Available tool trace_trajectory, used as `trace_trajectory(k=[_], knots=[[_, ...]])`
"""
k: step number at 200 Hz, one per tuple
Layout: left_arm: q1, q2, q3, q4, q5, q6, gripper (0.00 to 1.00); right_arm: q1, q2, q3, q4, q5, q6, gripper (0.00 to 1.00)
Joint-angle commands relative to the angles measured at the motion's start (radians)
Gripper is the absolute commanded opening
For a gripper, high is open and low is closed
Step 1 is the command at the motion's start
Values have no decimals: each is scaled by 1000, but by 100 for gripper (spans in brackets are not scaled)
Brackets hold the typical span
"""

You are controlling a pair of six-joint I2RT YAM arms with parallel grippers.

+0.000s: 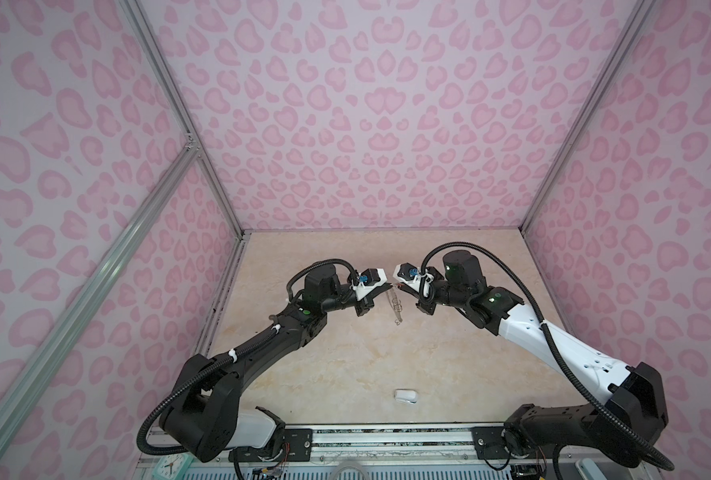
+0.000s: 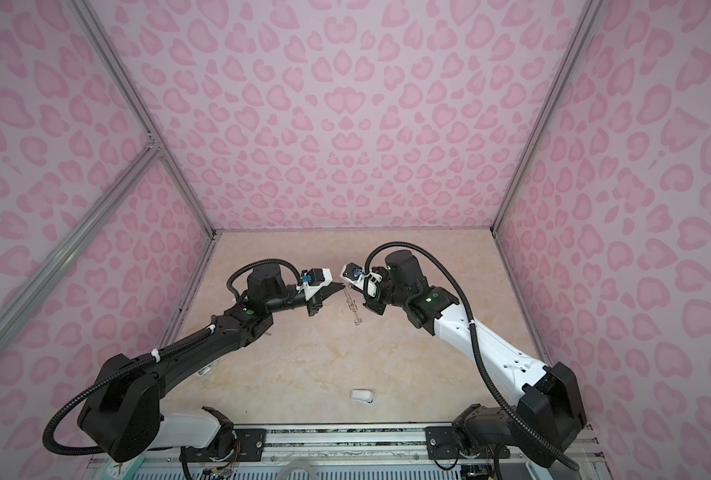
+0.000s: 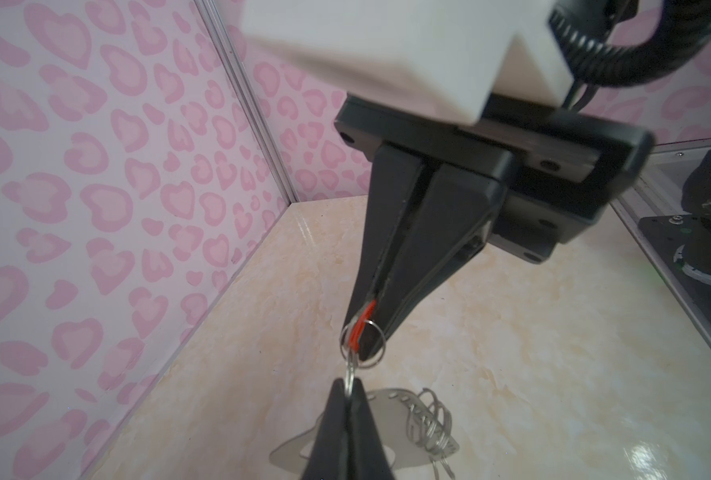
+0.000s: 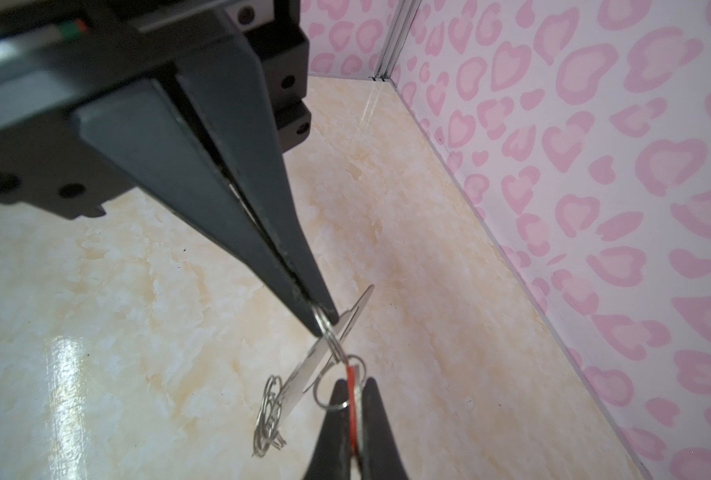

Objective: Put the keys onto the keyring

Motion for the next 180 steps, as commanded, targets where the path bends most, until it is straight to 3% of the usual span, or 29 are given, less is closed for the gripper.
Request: trace_trajectory(k=[1,58,97,180], knots=[[-4,11,18,-11,11,26,3,0,-3,13,13,-25,2,0],[-25,30,43,-64,-4,67,3,5,30,58,-37,-47,-21,0],[-34,34,50,-91,-28,90,3,32,67,110,-120,10,-71,0],[-34,35,46,-91,-60,74,3,121,146,259,-384,310,-216,0]])
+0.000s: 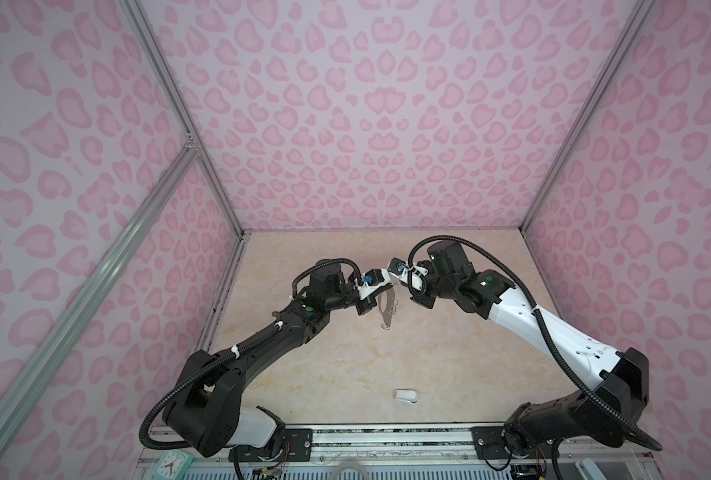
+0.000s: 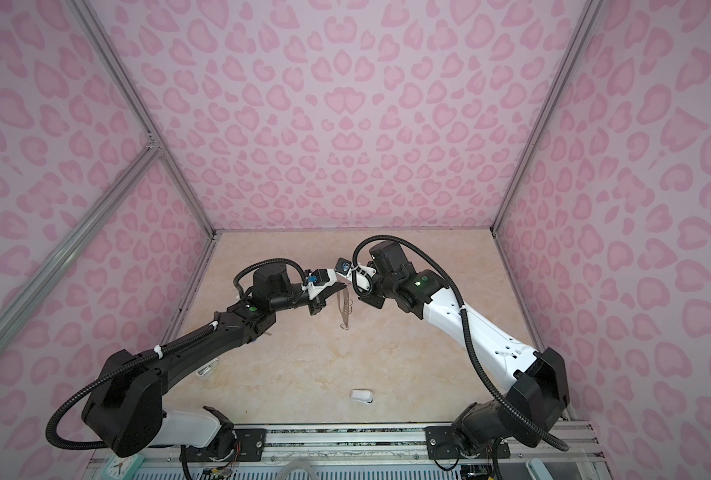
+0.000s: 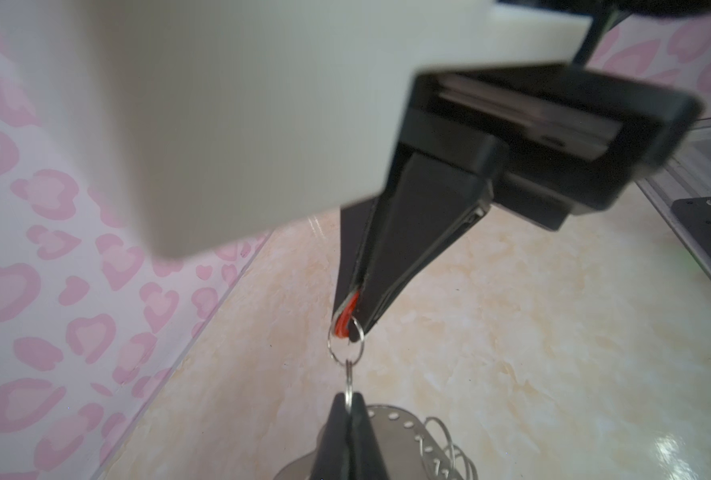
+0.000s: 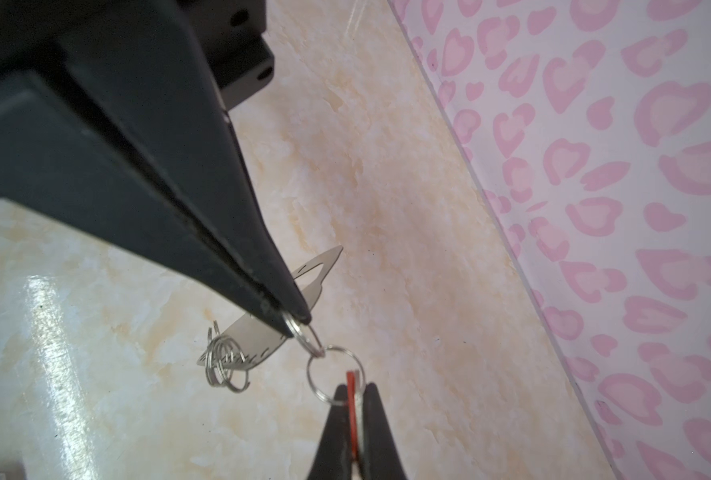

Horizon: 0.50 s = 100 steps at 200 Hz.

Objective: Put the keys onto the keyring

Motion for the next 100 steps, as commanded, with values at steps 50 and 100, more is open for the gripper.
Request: trace_trajectory(k=[50,100], knots=[[-13,17,13,-8,28,3,3,68,12,23,-75,57,-180,0],[-13,19,11,-6,70,-5,3,91,7,19,-52,44,-213,0]])
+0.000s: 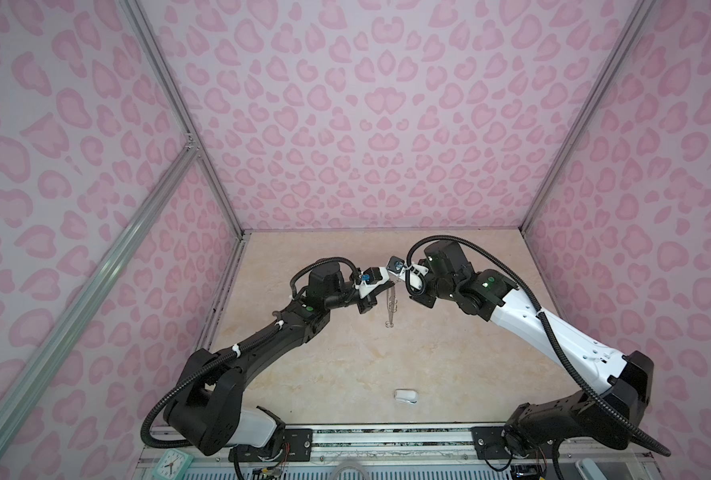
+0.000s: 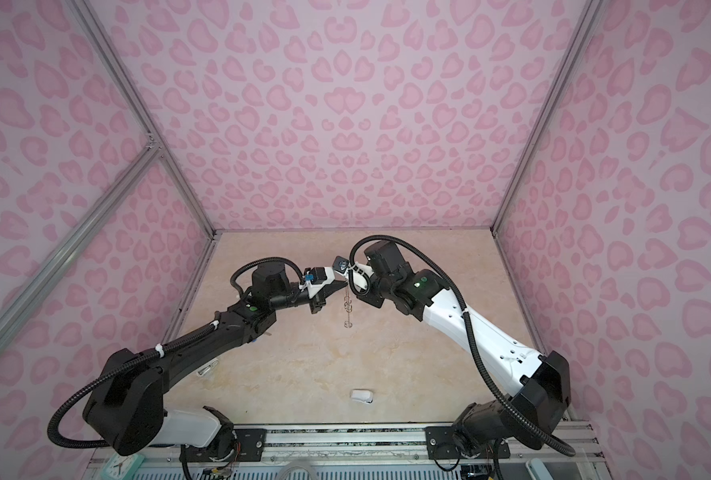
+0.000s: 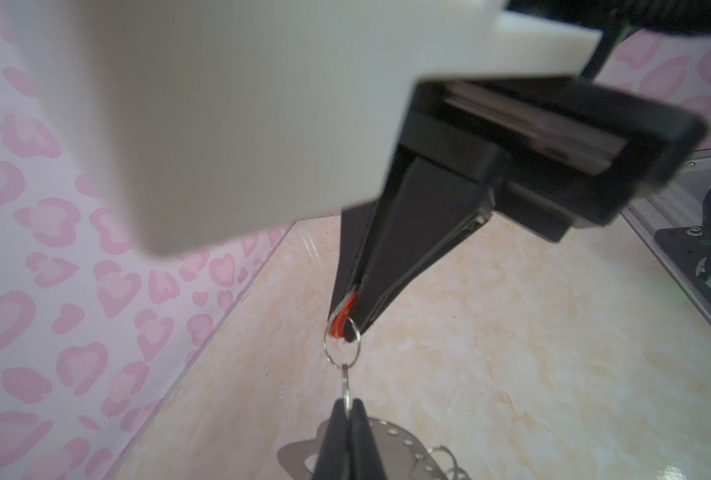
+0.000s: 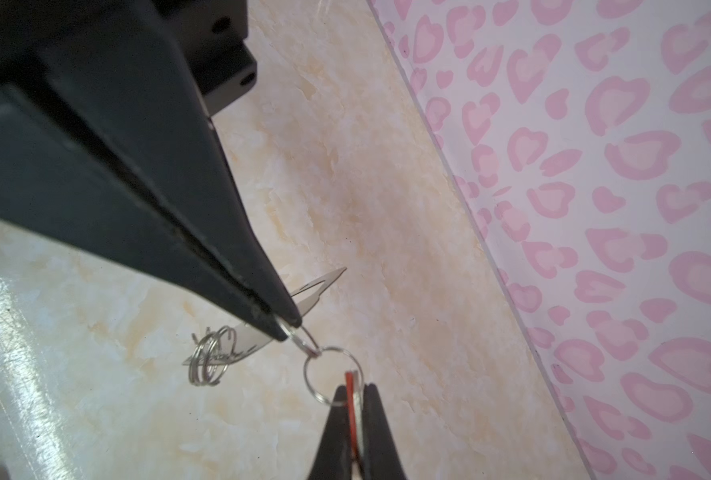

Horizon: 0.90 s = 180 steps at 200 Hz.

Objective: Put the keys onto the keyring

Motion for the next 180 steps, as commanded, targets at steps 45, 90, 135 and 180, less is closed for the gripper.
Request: trace_trajectory(k=[45,90,135,180], knots=[[-14,14,11,-50,80,9,3,59,7,-30,25,-114,-258,0],[-10,5,3,-28,101,-4,3,66,-21,-84,70,-143,-264,0],[-2,-2,0,-11,123,-24,3,65,-43,-130,97,-145,-258,0],[1,-3,-1,7,124,-45,3,73,-56,-156,124,-161,-249,0]])
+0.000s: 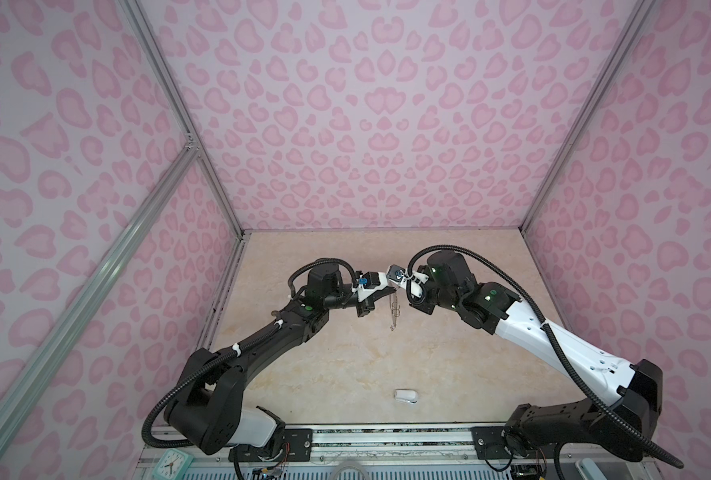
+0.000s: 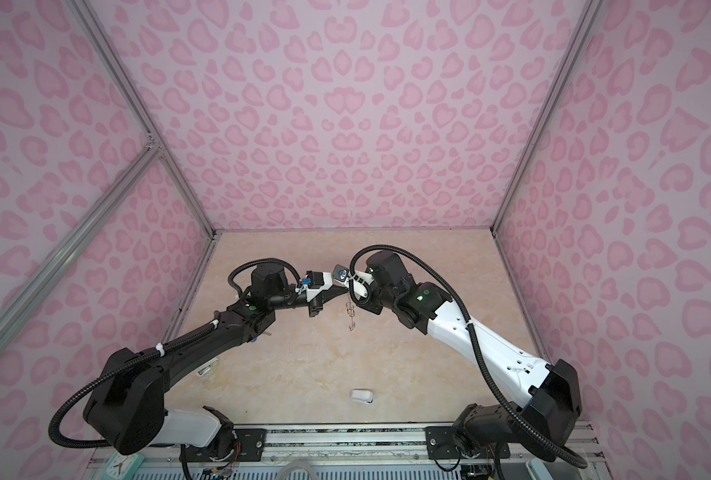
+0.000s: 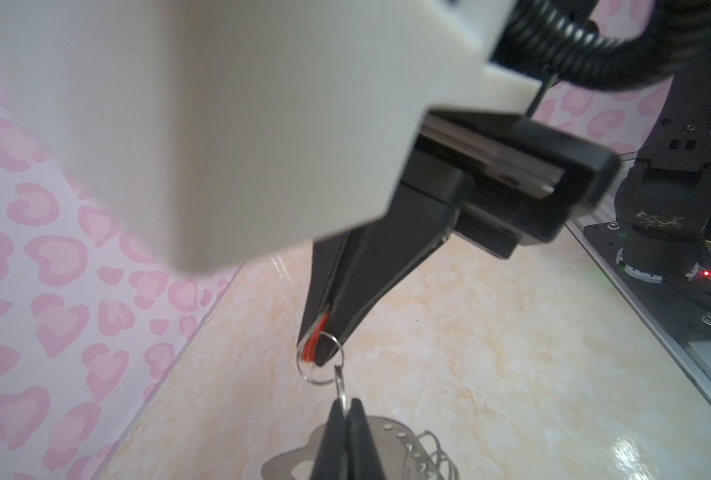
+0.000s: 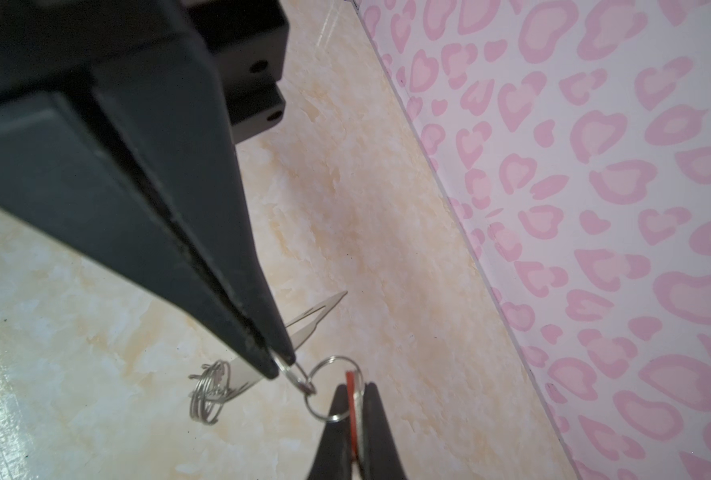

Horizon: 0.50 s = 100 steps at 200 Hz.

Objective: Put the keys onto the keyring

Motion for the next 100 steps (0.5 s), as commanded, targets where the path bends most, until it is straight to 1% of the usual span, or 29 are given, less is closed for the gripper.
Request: trace_trajectory(k=[1,65,100], knots=[[-12,-5,1,14,-9,-63,3,43,16,-24,-10,-156,-236,0],[-5,-17,-5,38,-30,-90,3,46,-3,-70,12,-155,-230,0],[0,-25,-11,51,-39,-94,3,45,-14,-107,18,-119,-232,0]])
